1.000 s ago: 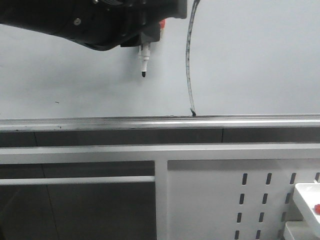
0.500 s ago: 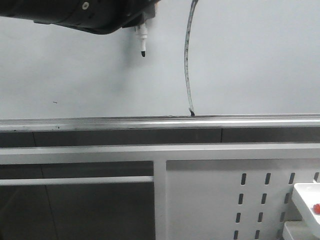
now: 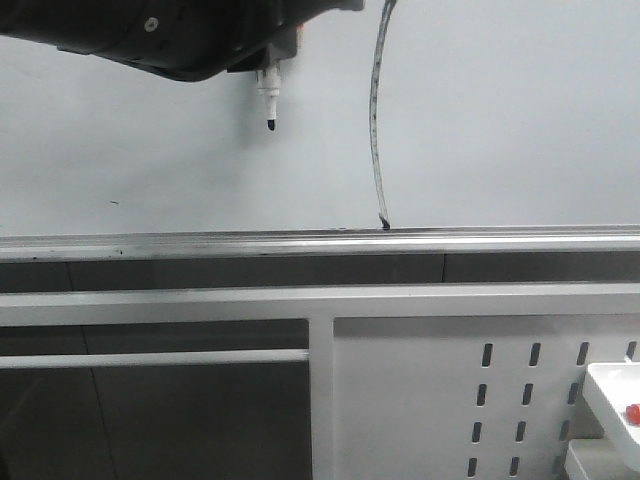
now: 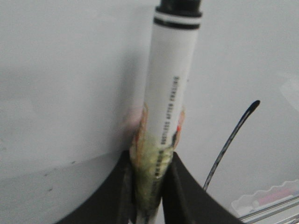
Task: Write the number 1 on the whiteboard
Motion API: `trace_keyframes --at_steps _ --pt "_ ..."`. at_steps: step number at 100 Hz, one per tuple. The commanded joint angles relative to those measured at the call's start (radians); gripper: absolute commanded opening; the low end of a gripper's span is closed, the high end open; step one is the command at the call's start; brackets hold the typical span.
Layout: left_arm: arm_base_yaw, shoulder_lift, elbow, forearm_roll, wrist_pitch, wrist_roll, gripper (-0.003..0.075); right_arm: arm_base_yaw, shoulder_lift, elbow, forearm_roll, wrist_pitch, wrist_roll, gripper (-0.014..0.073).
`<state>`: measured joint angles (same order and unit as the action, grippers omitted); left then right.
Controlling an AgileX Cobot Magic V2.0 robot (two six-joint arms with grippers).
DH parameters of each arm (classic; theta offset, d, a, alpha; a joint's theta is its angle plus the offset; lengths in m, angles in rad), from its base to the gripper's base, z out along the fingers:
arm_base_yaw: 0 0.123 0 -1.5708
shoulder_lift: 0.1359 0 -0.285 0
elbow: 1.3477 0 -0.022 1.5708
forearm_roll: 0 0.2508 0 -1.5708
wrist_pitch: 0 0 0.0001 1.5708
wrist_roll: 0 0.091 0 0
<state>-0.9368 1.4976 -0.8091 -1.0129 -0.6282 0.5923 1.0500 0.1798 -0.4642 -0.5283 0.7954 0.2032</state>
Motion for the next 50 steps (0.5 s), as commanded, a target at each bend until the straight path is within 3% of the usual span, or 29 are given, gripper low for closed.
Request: trace_keyframes --at_steps 1,34,50 --pt "0.055 -0.023 -0.039 -0.08 -0.188 -0.013 -0.002 -0.007 0.01 -0.023 -0.033 -0.055 0.0 -0.0054" --pt "0.055 -0.025 -0.044 -0.063 -0.185 -0.013 -0.0011 -0.007 0.01 -0.023 -0.033 -0.055 0.0 -0.0054" --pt "0.055 -0.025 -0.088 -0.039 -0.141 -0.013 0.0146 -0.007 0.01 -0.023 -0.026 -0.055 0.0 -0.0054"
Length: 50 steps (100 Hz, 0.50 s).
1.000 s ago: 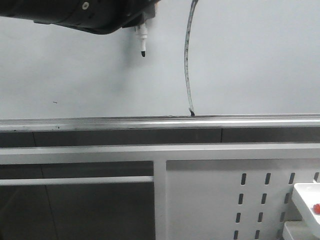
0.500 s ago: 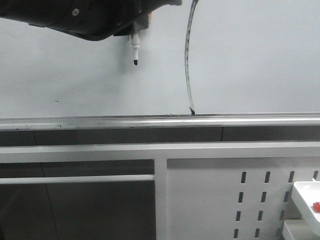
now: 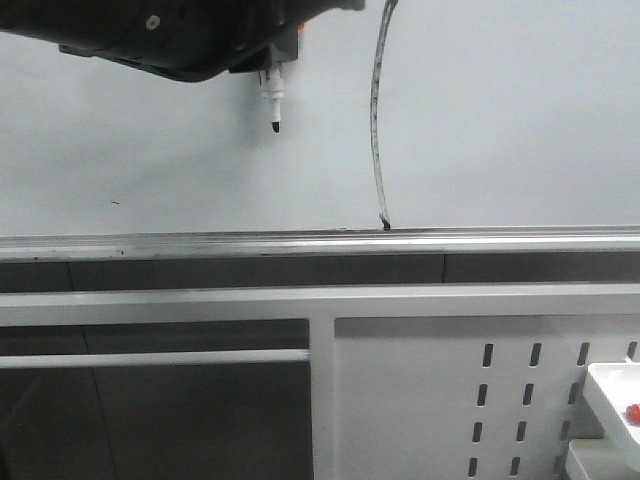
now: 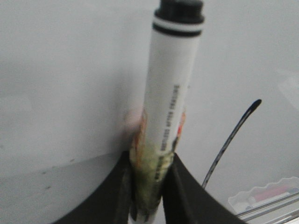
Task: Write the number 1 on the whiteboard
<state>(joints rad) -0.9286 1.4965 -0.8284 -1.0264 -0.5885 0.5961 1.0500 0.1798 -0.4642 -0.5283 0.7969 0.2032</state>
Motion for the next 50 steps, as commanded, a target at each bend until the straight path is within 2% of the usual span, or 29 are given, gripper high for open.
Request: trace_keyframes --at_steps 1,14,50 --pt "0.047 -0.024 -0.072 -0.026 -0.179 -0.017 0.0154 -0.007 0.01 -0.023 -0.024 -0.057 0.0 -0.0054" --pt "0.047 -0.024 -0.097 -0.026 -0.179 -0.017 0.0287 -0.007 0.01 -0.023 -0.013 -0.057 0.0 -0.0054" --pt "0.032 -0.026 -0.1 -0.043 -0.166 0.006 0.0468 -0.007 0.01 -0.023 -0.013 -0.057 0.001 -0.0054"
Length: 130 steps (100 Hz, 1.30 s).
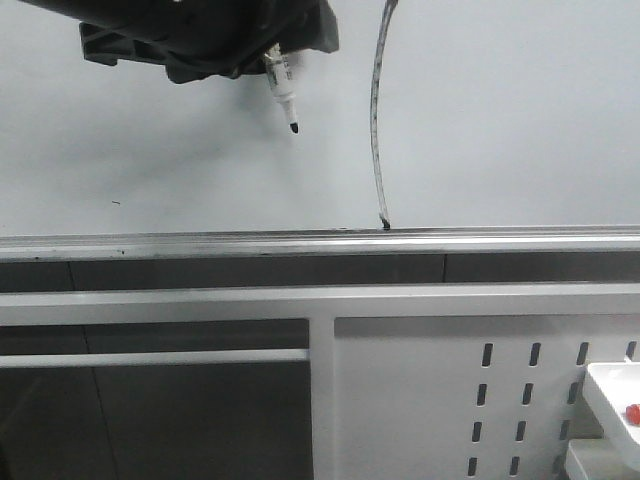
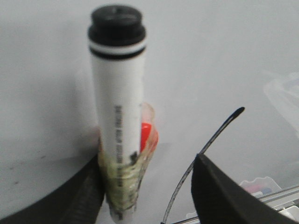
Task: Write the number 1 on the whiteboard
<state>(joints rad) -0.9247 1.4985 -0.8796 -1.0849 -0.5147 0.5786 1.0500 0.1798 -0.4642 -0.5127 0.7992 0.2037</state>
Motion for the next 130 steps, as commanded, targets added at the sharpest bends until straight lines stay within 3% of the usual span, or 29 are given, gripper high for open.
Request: trace_keyframes --at_steps 1,30,56,68,98,130 --pt "0.025 -0.028 -0.048 0.016 -0.238 0.029 0.0475 -0.007 0.01 -0.023 -0.028 -0.061 0.001 -0.0054" --pt "-0.072 -0.139 -0.013 -0.261 -0.271 0.438 0.0496 -0.007 0.01 -0.023 -0.028 -0.115 0.001 -0.0054" --pt "-0.162 -0.34 0.108 -0.389 -0.378 0.491 0.0485 -0.007 0.01 -0.023 -0.028 -0.132 0.001 -0.0054" --pt "-0.197 -0.436 0.189 -0.375 -0.383 0.491 0.0378 -0.007 0.01 -0.023 -0.028 -0.155 0.001 -0.0054" --pt "-0.198 -0.618 0.293 -0.378 -0.431 0.491 -0.0016 -0.007 0.01 -0.023 -0.036 -0.17 0.001 -0.0054" --pt "-0.198 -0.885 0.361 -0.408 -0.41 0.498 -0.002 -0.007 0.01 -0.023 -0.036 -0.172 0.001 -0.0055"
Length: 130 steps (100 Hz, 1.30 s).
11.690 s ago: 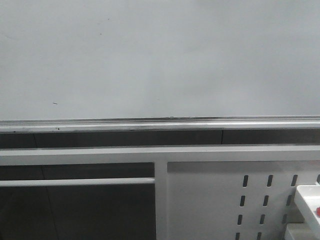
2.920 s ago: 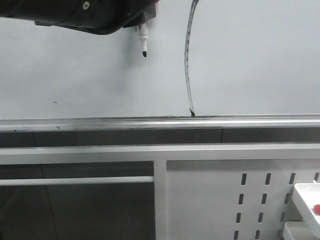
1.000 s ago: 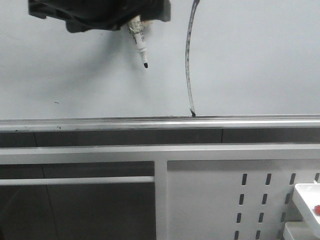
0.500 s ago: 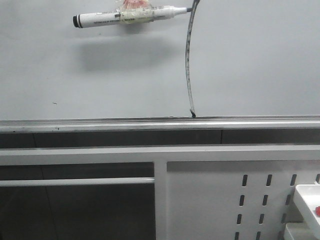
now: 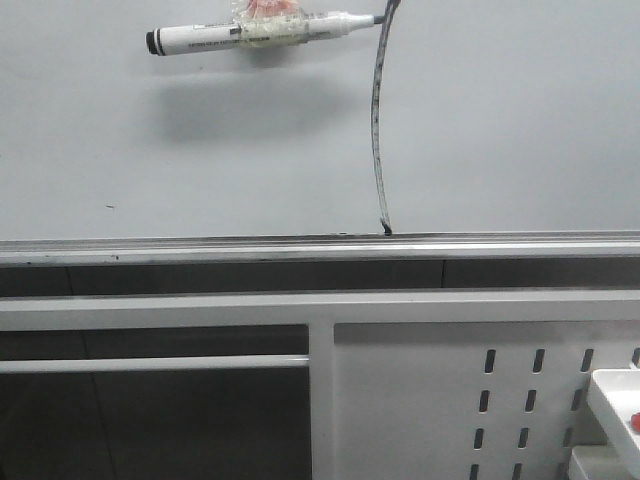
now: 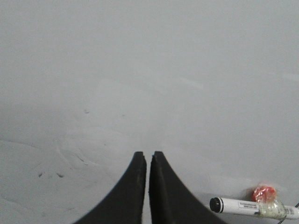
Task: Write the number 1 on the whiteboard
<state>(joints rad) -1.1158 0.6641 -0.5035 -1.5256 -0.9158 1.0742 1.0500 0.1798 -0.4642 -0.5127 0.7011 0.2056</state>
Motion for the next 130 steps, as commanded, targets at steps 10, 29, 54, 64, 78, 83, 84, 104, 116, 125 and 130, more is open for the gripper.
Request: trace_keyframes --at_steps 10,29,54,64,78,83,84,104,116,125,130 --pt "-0.006 -0.105 -0.015 -0.01 -0.007 0.003 -0.002 -0.007 0.01 -0.023 -0.036 -0.074 -0.001 -0.0055" --pt "-0.006 -0.149 -0.015 -0.169 0.046 0.062 -0.0019 -0.007 0.01 -0.023 -0.036 -0.074 -0.001 -0.0055" --pt "-0.006 -0.151 -0.015 -0.08 0.702 0.561 -0.002 -0.007 0.01 -0.023 -0.036 -0.074 -0.001 -0.0055" --pt "-0.006 -0.145 -0.015 0.033 0.829 0.561 -0.002 -0.007 0.01 -0.023 -0.036 -0.074 -0.001 -0.0055" --pt "-0.006 -0.144 -0.015 0.052 0.872 0.561 -0.002 -0.007 0.01 -0.023 -0.036 -0.074 -0.001 -0.0055" --pt "-0.006 -0.144 -0.015 0.052 0.872 0.561 -0.002 -0.007 0.01 -0.023 -0.036 -0.074 -0.001 -0.0055" --pt "-0.006 -0.144 -0.015 0.052 0.872 0.561 -0.002 -0.007 0.01 -0.023 -0.036 -0.074 -0.001 -0.0055" --pt "-0.006 -0.144 -0.015 0.052 0.865 0.561 -0.002 -0.007 0.01 -0.023 -0.036 -0.074 -0.001 -0.0055" --pt "-0.006 -0.144 -0.015 -0.019 0.869 0.561 -0.002 -0.007 0.01 -0.023 -0.036 -0.074 -0.001 -0.0055" --pt "-0.006 -0.144 -0.004 -0.109 0.862 0.561 -0.002 -0.007 0.01 -0.023 -0.036 -0.074 -0.001 -0.0055" --pt "-0.006 -0.137 -0.004 -0.091 0.848 0.561 -0.002 -0.007 0.01 -0.023 -0.036 -0.074 -0.001 -0.0055"
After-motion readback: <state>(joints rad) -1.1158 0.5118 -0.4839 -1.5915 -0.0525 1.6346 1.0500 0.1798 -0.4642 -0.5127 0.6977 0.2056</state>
